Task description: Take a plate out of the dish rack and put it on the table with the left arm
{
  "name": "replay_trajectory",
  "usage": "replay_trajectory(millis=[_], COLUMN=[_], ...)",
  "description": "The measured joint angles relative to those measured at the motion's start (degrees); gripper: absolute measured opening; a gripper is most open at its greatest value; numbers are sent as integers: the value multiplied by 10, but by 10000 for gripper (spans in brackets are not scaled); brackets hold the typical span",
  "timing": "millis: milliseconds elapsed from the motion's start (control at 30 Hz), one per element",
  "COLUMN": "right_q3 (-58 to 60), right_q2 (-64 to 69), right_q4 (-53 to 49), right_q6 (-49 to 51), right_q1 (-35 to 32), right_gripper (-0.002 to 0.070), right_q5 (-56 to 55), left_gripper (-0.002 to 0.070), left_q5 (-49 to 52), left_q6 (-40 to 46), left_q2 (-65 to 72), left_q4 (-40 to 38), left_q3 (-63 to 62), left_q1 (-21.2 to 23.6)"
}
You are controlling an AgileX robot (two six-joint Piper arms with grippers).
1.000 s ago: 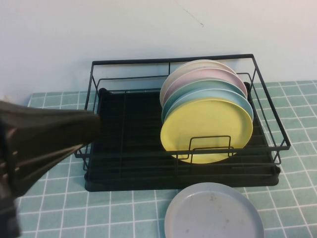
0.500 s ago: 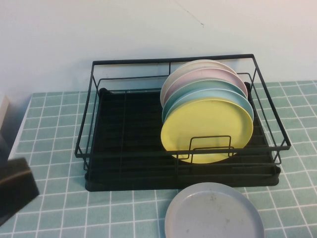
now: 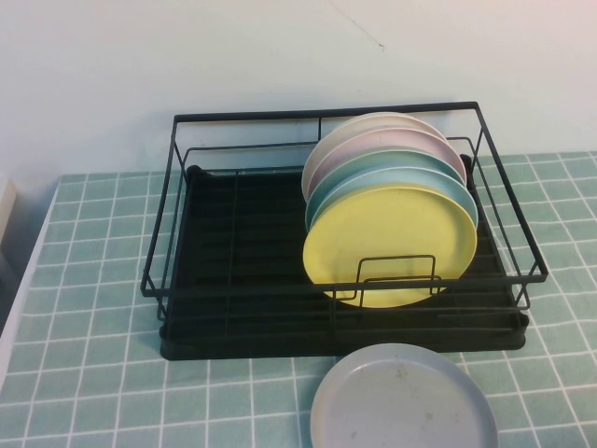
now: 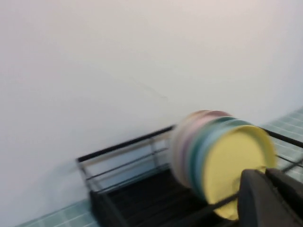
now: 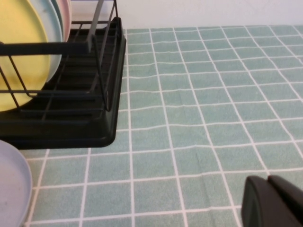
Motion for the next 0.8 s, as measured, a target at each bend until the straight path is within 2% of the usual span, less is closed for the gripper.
replay_trajectory(millis=[133, 233, 333, 500, 600, 800], right_q3=[0, 0, 0, 0, 0, 0], right_q2=[0, 0, 0, 0, 0, 0], right_q4=[0, 0, 0, 0, 0, 0], right_q6=[0, 0, 0, 0, 0, 0], right_q1=[0, 0, 0, 0, 0, 0], right_gripper=[-1, -1, -1, -1, -1, -1], right_q5=[0, 0, 0, 0, 0, 0], left_gripper=[-3, -3, -3, -3, -3, -3], left_q5=[-98, -117, -130, -142, -135, -119], left_q6=[-164, -189, -194, -188, -187, -154], left_q2=[-24, -24, -24, -24, -24, -24], left_q4=[180, 217, 204, 125, 94, 82], left_q3=[95, 145, 204, 308, 321, 321], left_q1=[17, 36, 60, 104, 134, 184])
